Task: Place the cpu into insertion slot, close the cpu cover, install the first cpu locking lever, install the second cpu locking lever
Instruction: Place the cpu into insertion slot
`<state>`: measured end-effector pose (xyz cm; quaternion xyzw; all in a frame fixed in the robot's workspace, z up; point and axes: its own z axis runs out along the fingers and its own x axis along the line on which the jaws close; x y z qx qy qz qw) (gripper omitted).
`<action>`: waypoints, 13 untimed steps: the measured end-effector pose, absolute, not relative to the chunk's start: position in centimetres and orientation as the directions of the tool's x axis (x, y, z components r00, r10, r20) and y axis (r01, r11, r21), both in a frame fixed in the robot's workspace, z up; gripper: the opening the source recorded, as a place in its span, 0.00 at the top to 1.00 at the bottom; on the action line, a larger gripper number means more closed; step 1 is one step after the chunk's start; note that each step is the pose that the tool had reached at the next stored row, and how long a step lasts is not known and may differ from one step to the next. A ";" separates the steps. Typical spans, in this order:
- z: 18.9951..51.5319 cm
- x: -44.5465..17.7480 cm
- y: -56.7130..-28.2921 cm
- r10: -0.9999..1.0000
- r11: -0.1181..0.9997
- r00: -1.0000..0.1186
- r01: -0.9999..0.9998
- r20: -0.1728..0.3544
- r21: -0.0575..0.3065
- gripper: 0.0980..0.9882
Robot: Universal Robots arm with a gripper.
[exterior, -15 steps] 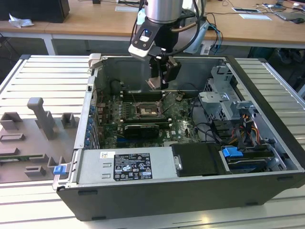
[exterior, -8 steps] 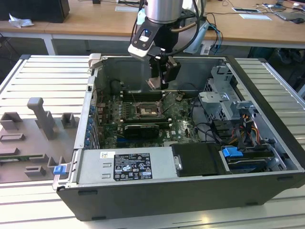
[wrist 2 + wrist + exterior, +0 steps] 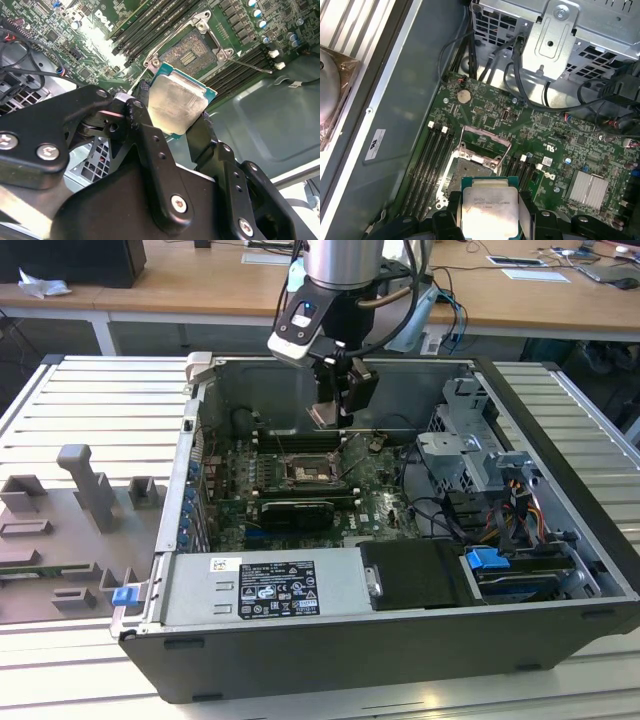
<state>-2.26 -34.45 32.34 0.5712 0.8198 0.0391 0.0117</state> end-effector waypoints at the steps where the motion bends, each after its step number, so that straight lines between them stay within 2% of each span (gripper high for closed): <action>1: 32.3 -2.3 -34.5 0.938 0.343 -0.346 0.936 0.025 0.078 0.50; 9: 32.3 -2.3 -34.4 0.945 0.322 -0.325 0.944 0.026 0.078 0.50; 13: 32.1 -2.3 -34.4 0.966 0.253 -0.256 0.964 0.025 0.078 0.50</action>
